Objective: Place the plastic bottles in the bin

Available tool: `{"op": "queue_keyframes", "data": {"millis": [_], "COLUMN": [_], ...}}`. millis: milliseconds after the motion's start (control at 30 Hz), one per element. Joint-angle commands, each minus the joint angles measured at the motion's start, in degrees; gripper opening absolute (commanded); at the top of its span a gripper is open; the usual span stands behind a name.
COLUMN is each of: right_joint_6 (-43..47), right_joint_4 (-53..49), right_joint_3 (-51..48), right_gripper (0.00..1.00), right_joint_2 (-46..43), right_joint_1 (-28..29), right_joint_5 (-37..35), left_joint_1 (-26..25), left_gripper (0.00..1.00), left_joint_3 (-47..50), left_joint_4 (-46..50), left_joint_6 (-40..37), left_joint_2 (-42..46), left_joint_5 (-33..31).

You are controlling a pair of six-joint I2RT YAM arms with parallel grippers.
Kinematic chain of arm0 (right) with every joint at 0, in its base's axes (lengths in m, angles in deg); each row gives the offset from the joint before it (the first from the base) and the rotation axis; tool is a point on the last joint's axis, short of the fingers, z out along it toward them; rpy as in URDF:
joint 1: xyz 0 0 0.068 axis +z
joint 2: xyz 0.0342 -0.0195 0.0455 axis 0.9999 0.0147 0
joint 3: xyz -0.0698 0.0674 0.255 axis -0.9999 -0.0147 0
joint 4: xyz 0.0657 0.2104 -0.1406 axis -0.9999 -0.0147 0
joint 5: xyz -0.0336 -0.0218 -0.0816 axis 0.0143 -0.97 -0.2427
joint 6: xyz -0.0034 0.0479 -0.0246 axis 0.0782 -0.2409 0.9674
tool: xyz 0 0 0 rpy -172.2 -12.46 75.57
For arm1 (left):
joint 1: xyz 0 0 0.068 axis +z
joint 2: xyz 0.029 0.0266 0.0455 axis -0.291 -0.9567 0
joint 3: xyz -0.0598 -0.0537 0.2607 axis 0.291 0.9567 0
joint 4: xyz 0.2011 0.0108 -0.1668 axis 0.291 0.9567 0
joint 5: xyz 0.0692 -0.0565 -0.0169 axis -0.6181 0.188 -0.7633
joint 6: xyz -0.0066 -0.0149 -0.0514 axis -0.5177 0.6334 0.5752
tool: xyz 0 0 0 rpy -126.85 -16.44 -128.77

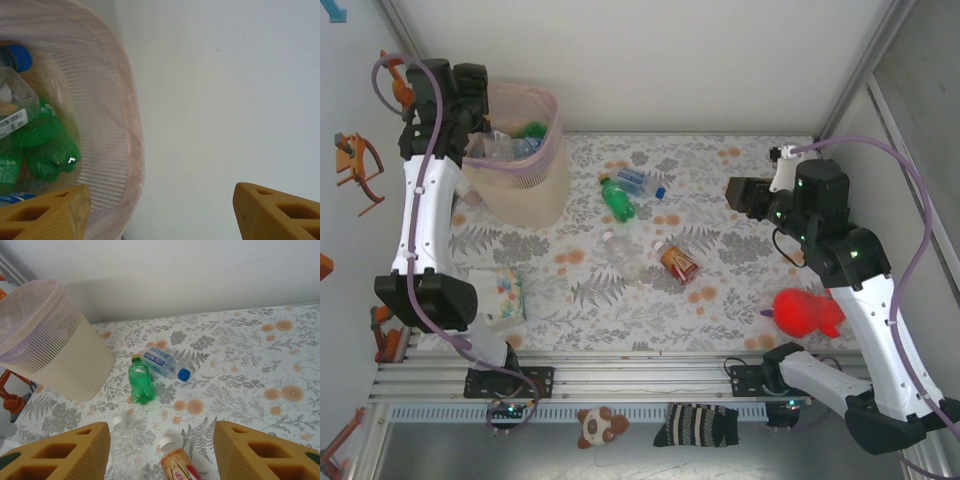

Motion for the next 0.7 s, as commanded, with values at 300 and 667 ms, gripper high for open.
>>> {"op": "queue_keyframes", "data": {"millis": [300, 667], "right_joint_6": [0.5, 0.3], "right_joint_4": [1.9, 2.2], "right_joint_3": [-0.2, -1.1], "right_gripper": [0.56, 0.56], "right_joint_2": [-1.2, -1.6], "right_joint_1": [0.4, 0.4], "right_joint_5": [-0.4, -0.4], "left_joint_1": [0.5, 3.6], "left_gripper": [0.70, 0.69], "left_joint_3": [4.6, 11.2], "left_joint_4": [4.6, 6.4], "left_joint_6": [-8.9, -12.3], "left_joint_2": [-0.8, -4.8], "left_joint_5": [7.0, 11.9]}}
